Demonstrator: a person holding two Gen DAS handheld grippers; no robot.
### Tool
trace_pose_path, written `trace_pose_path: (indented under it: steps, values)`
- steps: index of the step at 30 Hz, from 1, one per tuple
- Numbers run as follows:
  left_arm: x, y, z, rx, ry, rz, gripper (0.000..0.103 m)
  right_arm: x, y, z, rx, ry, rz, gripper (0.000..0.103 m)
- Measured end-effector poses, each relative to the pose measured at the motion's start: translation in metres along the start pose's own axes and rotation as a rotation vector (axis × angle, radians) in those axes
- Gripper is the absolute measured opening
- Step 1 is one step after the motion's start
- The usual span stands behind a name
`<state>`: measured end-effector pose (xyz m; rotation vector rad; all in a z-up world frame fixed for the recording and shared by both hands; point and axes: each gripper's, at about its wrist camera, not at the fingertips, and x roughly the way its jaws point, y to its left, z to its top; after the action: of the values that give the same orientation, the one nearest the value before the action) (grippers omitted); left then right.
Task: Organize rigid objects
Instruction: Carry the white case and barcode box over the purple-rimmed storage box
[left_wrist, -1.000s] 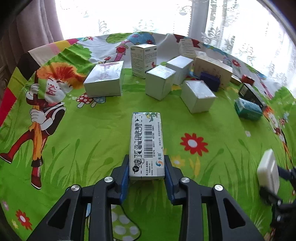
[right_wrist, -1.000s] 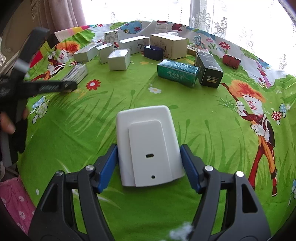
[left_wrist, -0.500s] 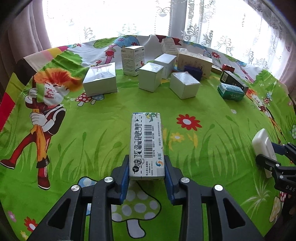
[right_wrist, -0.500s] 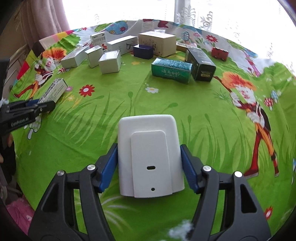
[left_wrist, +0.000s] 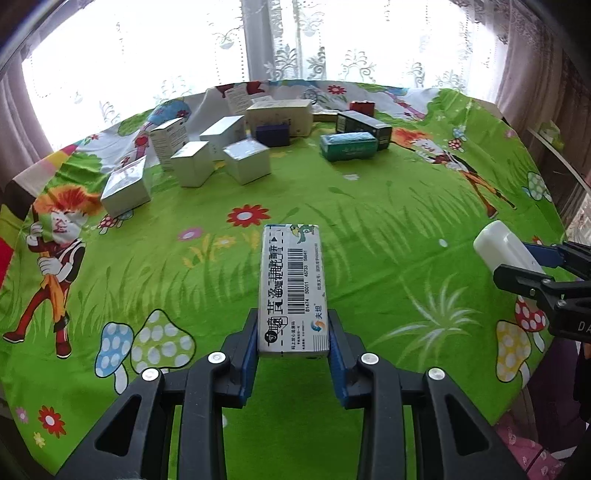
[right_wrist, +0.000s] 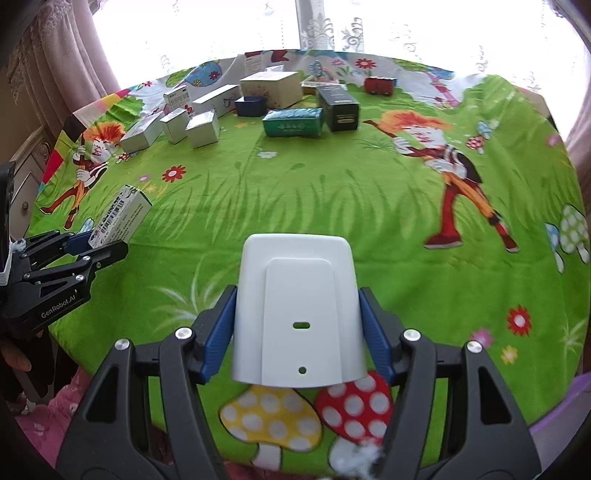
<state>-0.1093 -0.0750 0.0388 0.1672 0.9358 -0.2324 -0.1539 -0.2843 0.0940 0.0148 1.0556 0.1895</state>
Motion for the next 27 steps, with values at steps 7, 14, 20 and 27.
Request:
trace_pose_path:
  steps: [7,14,20,27]
  values:
    - [-0.014,-0.059,0.004,0.145,-0.029,-0.060,0.034,-0.043,-0.032,-0.025,0.062,-0.053,-0.035,0.068]
    - [-0.023,-0.114,0.006,0.263,-0.049,-0.111,0.034,-0.068,-0.064,-0.053,0.124,-0.048,-0.067,0.068]
    - [-0.036,-0.168,0.004,0.447,-0.069,-0.162,0.034,-0.090,-0.095,-0.081,0.191,-0.044,-0.135,0.068]
    - [-0.052,-0.239,0.005,0.604,-0.057,-0.331,0.034,-0.125,-0.144,-0.123,0.309,-0.051,-0.259,0.068]
